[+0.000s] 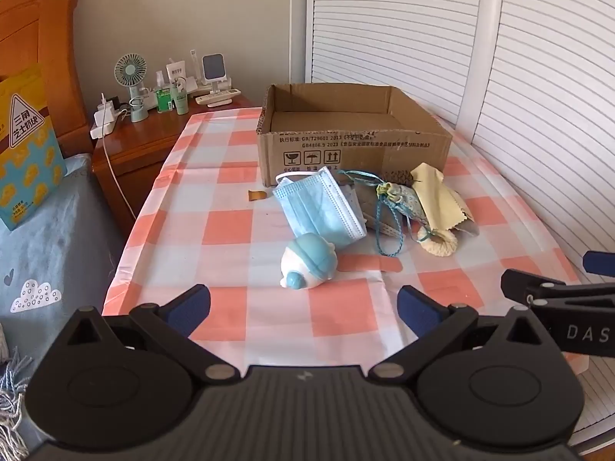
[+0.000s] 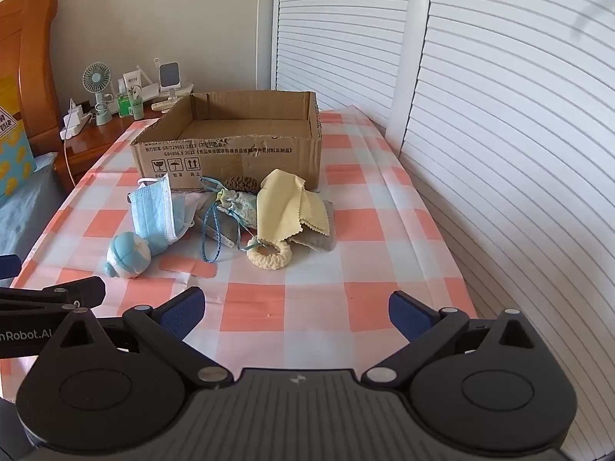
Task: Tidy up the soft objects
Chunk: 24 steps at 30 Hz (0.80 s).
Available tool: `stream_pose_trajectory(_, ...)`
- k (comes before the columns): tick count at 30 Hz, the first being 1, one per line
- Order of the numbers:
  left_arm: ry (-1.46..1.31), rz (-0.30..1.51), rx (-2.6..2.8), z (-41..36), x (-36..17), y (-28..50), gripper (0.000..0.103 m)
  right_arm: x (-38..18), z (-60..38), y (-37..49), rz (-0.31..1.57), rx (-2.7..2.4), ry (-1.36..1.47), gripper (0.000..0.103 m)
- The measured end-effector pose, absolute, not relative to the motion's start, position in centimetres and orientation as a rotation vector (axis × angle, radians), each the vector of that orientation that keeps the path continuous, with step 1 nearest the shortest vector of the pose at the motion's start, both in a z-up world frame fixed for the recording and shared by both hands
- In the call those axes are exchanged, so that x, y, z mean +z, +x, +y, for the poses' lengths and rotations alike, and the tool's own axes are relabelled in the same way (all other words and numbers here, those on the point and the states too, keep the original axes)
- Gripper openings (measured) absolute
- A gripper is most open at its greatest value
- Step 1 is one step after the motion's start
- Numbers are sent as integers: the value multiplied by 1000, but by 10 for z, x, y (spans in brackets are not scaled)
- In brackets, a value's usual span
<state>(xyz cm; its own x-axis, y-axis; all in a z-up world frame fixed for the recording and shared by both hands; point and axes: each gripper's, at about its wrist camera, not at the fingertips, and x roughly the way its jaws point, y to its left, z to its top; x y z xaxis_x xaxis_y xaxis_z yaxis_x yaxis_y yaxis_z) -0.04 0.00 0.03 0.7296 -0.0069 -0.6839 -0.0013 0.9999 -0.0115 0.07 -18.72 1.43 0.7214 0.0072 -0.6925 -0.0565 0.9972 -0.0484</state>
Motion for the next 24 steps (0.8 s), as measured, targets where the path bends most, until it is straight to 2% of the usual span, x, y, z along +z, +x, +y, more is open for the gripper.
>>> stream_pose_trajectory(24, -16, 751, -4, 0, 5, -2, 102, 20, -190, -1, 747, 37, -63, 103)
